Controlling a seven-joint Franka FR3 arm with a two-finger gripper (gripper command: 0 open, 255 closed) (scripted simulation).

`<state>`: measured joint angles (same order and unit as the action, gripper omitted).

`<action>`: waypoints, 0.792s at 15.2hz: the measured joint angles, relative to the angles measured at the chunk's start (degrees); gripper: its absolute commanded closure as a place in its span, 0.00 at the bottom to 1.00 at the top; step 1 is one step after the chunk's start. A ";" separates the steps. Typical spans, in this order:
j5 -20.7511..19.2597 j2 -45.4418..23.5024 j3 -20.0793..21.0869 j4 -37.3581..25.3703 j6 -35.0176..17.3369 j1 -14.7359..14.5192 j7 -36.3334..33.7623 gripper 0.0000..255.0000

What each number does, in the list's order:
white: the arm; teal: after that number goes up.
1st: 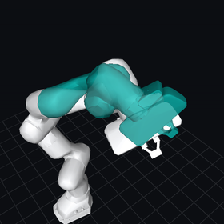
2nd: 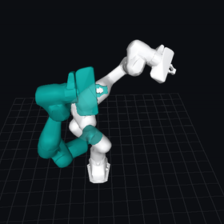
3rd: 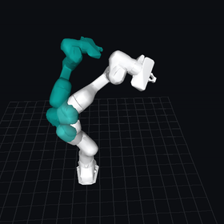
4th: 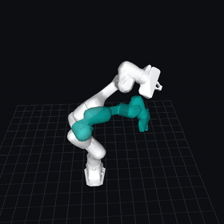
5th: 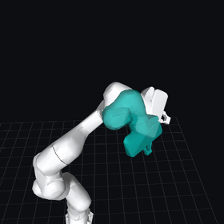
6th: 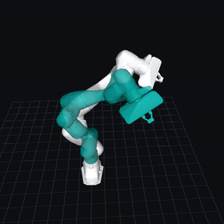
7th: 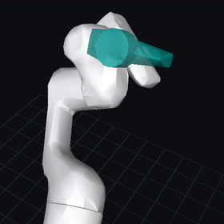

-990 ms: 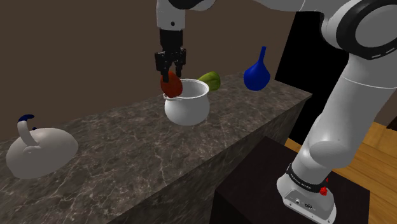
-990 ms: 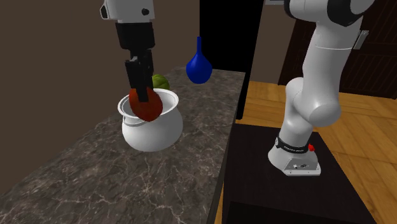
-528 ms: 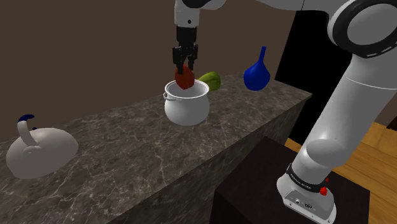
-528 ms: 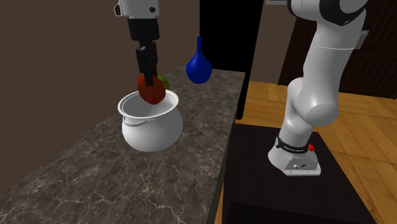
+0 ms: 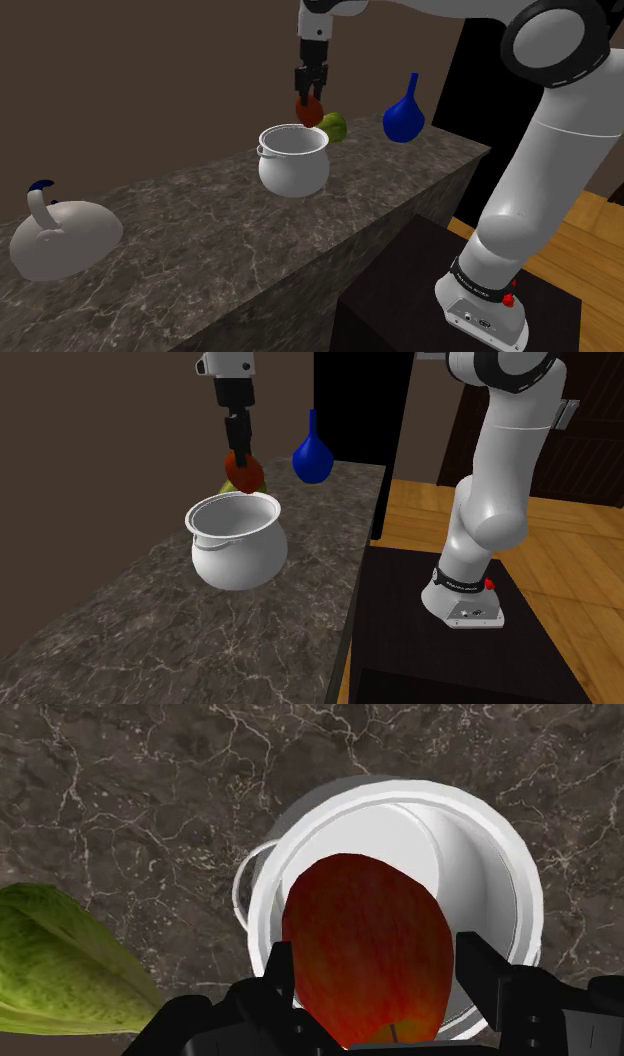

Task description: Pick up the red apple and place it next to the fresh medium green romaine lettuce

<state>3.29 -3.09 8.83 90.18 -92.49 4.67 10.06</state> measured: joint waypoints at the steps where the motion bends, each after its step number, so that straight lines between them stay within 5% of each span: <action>1: -0.05 -0.37 -0.56 -0.65 0.36 0.62 1.16 1.00; 12: -0.51 -9.40 -5.60 -11.80 3.22 7.11 12.61 1.00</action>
<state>2.79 -12.49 3.24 78.38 -89.27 11.78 22.66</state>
